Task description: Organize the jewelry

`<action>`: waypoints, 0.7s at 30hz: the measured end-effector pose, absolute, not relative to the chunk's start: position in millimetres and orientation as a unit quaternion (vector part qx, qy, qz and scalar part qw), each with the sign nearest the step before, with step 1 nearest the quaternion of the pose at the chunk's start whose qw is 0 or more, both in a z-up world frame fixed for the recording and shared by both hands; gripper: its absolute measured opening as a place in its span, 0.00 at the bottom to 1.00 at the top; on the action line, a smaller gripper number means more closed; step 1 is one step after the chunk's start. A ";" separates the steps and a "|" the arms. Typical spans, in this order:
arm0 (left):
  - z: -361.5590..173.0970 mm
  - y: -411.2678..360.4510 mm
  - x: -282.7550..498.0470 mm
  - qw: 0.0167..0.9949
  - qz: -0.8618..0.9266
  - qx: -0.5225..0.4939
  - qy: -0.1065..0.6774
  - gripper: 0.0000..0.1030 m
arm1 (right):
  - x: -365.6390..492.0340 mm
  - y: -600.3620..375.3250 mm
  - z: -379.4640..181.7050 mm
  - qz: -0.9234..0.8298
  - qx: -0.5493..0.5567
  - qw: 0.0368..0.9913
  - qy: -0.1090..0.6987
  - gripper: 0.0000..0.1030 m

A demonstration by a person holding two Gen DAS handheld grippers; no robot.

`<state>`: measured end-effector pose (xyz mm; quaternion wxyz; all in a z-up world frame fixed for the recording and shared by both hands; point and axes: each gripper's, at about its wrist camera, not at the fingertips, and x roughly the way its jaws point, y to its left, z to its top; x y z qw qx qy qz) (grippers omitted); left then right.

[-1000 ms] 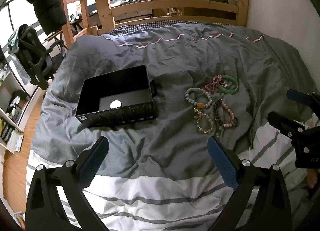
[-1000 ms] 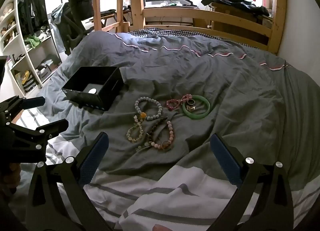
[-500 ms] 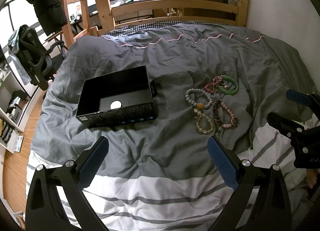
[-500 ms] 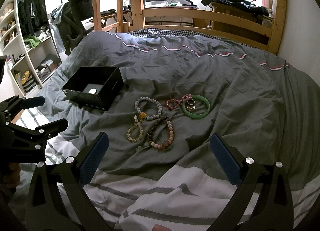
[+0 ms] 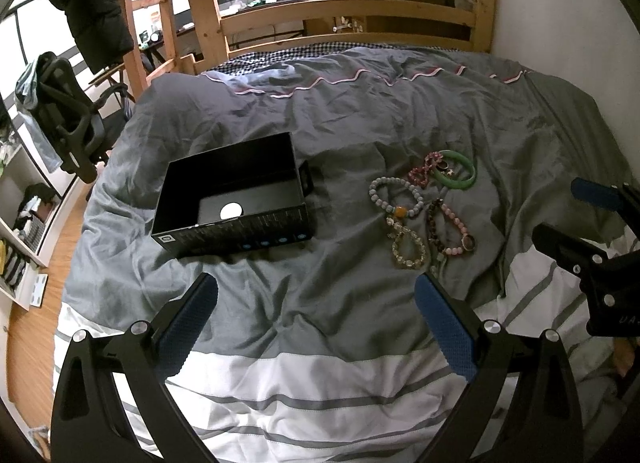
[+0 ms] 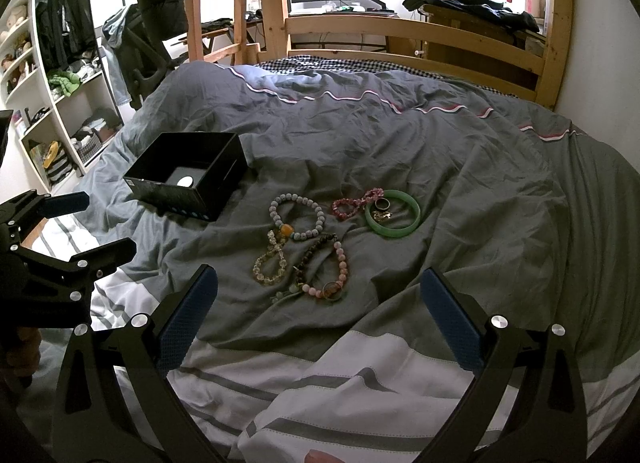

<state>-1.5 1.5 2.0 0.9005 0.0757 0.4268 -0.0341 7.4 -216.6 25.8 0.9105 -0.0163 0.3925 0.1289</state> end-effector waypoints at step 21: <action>1.2 -3.7 1.4 0.901 -0.034 0.077 0.427 0.94 | 7.7 -216.2 25.2 0.129 -0.017 0.910 0.393 0.97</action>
